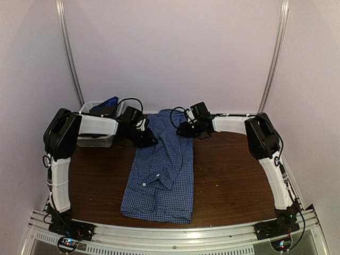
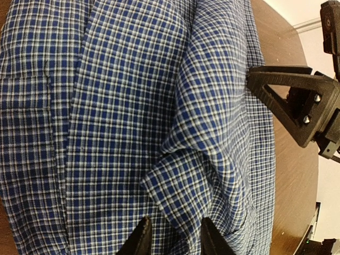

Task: Fold and stack the long sleeve shirts
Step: Fold the 1/3-folded shirt at the center of the board.

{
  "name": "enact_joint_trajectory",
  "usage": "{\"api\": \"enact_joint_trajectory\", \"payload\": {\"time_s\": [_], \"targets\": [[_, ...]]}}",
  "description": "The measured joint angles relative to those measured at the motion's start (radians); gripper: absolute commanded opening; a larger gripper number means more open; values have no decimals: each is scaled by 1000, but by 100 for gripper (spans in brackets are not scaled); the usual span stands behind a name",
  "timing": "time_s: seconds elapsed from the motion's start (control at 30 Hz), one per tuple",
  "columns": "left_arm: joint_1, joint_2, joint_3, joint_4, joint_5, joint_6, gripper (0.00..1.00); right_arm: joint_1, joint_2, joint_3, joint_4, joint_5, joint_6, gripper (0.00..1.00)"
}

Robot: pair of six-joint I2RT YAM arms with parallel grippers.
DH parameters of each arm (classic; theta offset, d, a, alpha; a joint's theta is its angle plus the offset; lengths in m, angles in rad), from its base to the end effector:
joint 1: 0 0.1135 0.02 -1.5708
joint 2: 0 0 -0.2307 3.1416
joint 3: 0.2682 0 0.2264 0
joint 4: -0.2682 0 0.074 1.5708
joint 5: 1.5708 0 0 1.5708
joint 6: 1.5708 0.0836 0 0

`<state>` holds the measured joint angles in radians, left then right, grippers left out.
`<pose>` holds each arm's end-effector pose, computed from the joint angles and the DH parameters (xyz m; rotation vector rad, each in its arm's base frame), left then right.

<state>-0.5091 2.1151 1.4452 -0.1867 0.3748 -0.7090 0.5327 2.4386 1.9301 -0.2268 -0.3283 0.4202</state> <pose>0.3756 -0.2447 0.1076 -0.0764 2.6039 -0.9588 0.4424 0.2921 0.1060 -0.3123 2.3952 0.8450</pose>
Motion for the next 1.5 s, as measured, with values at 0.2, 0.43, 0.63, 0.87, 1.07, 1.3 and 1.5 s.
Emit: {"api": "enact_joint_trajectory", "payload": {"time_s": [0.2, 0.43, 0.63, 0.87, 1.07, 1.3, 1.5], "targets": [[0, 4, 0, 15, 23, -23, 23, -7, 27, 16, 38, -79, 33, 51], [0, 13, 0, 33, 38, -42, 2, -6, 55, 16, 74, -138, 66, 36], [0, 14, 0, 34, 42, -45, 0, -7, 54, 13, 92, -154, 88, 20], [4, 14, 0, 34, 31, -46, 0, -10, 50, -2, 113, -166, 104, 0], [19, 13, -6, 36, 10, -48, 0, -21, 35, -4, 112, -167, 103, 0], [44, 13, -24, 37, -18, -51, 0, -51, 8, 5, 119, -169, 103, 0], [58, 13, -26, 37, -39, -53, 0, -69, 10, 81, 98, -169, 103, 0]]}}
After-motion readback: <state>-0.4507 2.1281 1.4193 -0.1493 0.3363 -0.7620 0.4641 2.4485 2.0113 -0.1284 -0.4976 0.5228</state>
